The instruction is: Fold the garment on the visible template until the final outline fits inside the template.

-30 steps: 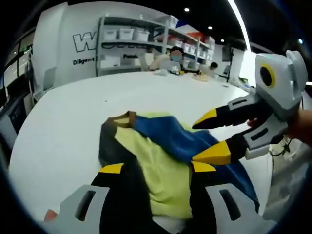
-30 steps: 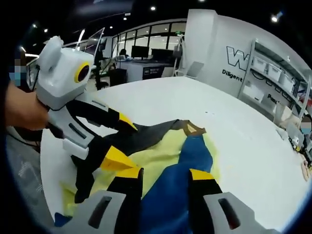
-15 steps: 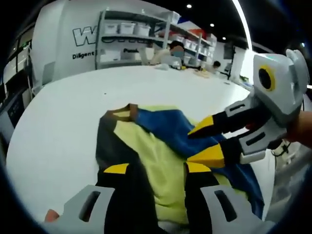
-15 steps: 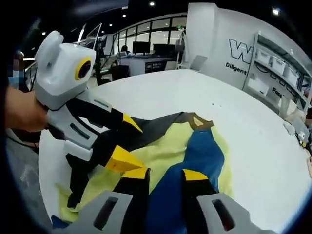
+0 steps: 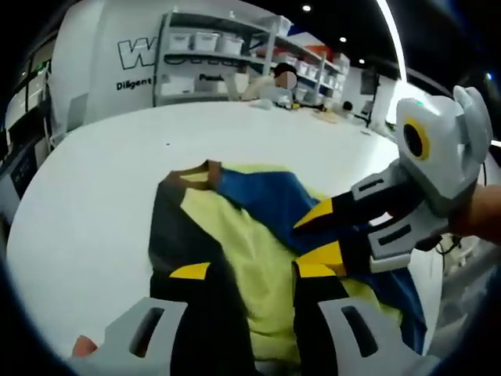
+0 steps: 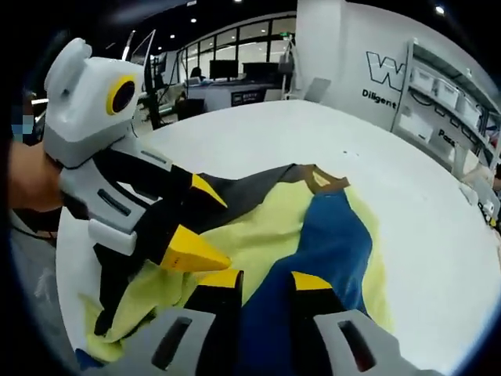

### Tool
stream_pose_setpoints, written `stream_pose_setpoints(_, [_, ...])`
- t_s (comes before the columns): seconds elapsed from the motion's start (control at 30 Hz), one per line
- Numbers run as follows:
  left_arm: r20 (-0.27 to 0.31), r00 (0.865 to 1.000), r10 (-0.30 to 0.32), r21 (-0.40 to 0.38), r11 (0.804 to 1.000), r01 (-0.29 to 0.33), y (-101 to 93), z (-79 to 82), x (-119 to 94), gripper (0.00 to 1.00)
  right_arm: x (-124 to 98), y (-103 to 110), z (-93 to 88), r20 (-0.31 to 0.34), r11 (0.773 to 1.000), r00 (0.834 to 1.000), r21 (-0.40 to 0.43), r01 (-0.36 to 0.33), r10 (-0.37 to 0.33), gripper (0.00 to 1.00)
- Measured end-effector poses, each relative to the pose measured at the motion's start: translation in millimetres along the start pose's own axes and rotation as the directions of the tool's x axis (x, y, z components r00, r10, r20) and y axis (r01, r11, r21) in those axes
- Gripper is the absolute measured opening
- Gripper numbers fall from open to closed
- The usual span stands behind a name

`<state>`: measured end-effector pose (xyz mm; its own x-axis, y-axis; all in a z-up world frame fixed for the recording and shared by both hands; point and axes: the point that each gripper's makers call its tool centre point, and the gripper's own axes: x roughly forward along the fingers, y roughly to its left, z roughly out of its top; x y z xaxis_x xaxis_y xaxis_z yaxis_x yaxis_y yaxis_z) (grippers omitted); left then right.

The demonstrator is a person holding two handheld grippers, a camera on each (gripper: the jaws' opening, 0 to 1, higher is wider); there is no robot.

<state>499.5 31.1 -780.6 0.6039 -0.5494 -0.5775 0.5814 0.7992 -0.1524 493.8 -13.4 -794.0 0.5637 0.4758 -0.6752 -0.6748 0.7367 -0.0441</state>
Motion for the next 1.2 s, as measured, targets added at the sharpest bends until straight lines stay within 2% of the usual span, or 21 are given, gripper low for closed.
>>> stream_pose_setpoints(0.33, [-0.002, 1.000, 0.014, -0.011, 1.000, -0.014, 7.1, -1.3, -1, 0.33, 5, -2, -9.3, -0.024, 1.000, 1.000, 0.009, 0.016, -0.015, 0.20])
stream_pose_setpoints(0.47, [-0.007, 1.000, 0.013, -0.010, 1.000, -0.013, 7.0, -2.7, 0, 0.33, 5, -3, -8.2, -0.015, 1.000, 1.000, 0.005, 0.022, -0.021, 0.19])
stream_pose_setpoints(0.87, [-0.019, 0.999, 0.026, -0.021, 0.999, -0.027, 10.7, -9.9, 1, 0.32, 5, -6, -9.4, 0.012, 0.998, 0.999, -0.047, 0.040, -0.040, 0.08])
stream_pose_setpoints(0.93, [-0.008, 0.999, 0.038, -0.030, 0.999, -0.038, 13.2, -7.7, 0, 0.29, 5, -6, -9.5, 0.013, 0.998, 0.999, -0.051, 0.042, -0.041, 0.07])
stream_pose_setpoints(1.03, [0.043, 0.997, 0.057, -0.047, 0.997, -0.055, 19.6, 3.4, -2, 0.26, 4, -6, -9.3, 0.015, 0.998, 0.999, -0.044, 0.040, -0.039, 0.07])
stream_pose_setpoints(1.2, [0.042, 0.997, 0.069, -0.067, 0.996, -0.066, 25.8, 6.5, 3, 0.27, 4, -6, -9.5, 0.019, 0.999, 0.999, -0.035, 0.037, -0.036, 0.07])
